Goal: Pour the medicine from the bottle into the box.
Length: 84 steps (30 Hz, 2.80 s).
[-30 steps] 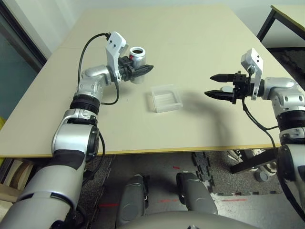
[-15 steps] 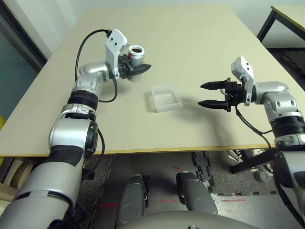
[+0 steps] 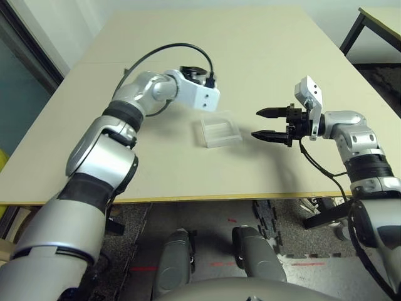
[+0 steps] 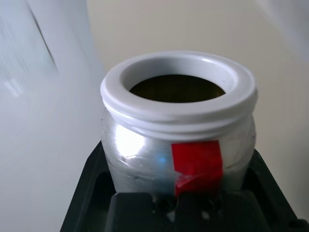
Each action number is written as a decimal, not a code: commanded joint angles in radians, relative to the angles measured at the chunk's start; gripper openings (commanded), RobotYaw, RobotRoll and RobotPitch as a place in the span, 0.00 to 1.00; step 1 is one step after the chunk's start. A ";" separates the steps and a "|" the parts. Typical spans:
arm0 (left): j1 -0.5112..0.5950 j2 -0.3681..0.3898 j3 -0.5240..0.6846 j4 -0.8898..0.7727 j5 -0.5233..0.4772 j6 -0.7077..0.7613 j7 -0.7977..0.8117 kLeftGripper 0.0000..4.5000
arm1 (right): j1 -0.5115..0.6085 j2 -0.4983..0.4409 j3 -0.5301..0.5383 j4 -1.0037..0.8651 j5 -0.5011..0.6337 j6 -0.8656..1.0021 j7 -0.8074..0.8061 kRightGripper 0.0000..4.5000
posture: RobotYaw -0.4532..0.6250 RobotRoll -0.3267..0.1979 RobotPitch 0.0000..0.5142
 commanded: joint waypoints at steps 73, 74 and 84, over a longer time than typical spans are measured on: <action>-0.106 -0.049 -0.235 0.051 0.273 -0.064 0.260 0.60 | -0.006 0.054 -0.026 0.077 0.039 -0.042 -0.081 1.00 | 0.20 0.62 0.13; -0.112 -0.052 -0.259 0.062 0.297 -0.055 0.270 0.60 | -0.005 0.053 -0.029 0.074 0.040 -0.040 -0.082 1.00 | 0.20 0.62 0.13; -0.164 -0.098 -0.265 0.108 0.314 -0.039 0.267 0.60 | 0.005 0.052 -0.045 0.062 0.051 -0.023 -0.088 1.00 | 0.20 0.62 0.13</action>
